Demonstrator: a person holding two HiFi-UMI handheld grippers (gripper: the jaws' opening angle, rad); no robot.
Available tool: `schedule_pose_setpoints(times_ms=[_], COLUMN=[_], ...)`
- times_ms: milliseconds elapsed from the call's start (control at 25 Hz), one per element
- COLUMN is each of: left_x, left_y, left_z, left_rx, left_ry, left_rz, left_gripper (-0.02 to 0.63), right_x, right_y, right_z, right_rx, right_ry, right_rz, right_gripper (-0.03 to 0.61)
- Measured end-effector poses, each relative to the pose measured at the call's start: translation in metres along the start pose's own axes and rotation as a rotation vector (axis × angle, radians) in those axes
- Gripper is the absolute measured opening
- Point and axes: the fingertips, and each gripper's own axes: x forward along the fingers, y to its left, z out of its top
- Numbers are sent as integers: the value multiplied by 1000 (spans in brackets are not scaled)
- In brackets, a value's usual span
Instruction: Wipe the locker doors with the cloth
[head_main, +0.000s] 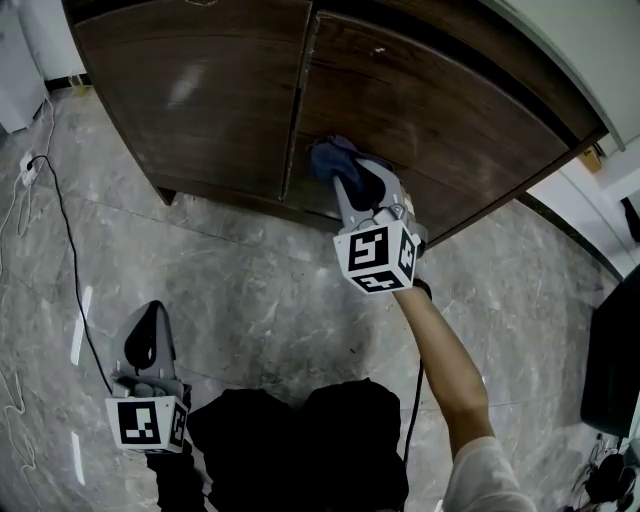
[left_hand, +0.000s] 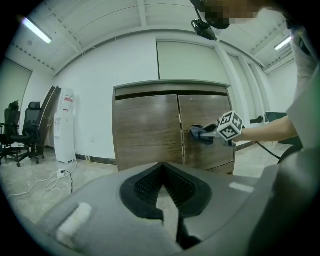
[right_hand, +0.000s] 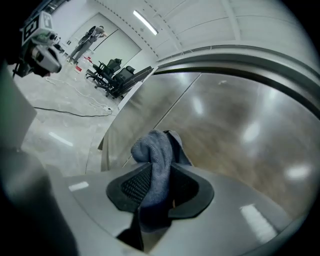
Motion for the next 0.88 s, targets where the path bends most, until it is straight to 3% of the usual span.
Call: schedule_pose_setpoints(times_ms=[320, 680, 880], left_x=[-4, -10, 0], left_y=[6, 10, 7], left_z=[12, 26, 16], left_rx=[-6, -21, -50], left_ry=[-29, -33, 2], left_rz=[3, 5, -4], left_gripper=[2, 2, 2], right_x=[-18, -29, -12], right_y=[-71, -115, -99], right_z=[104, 166, 168], right_rx=[-98, -43, -7], right_ry=[-114, -208, -239], right_rz=[-44, -124, -128], right_gripper=[110, 110, 110])
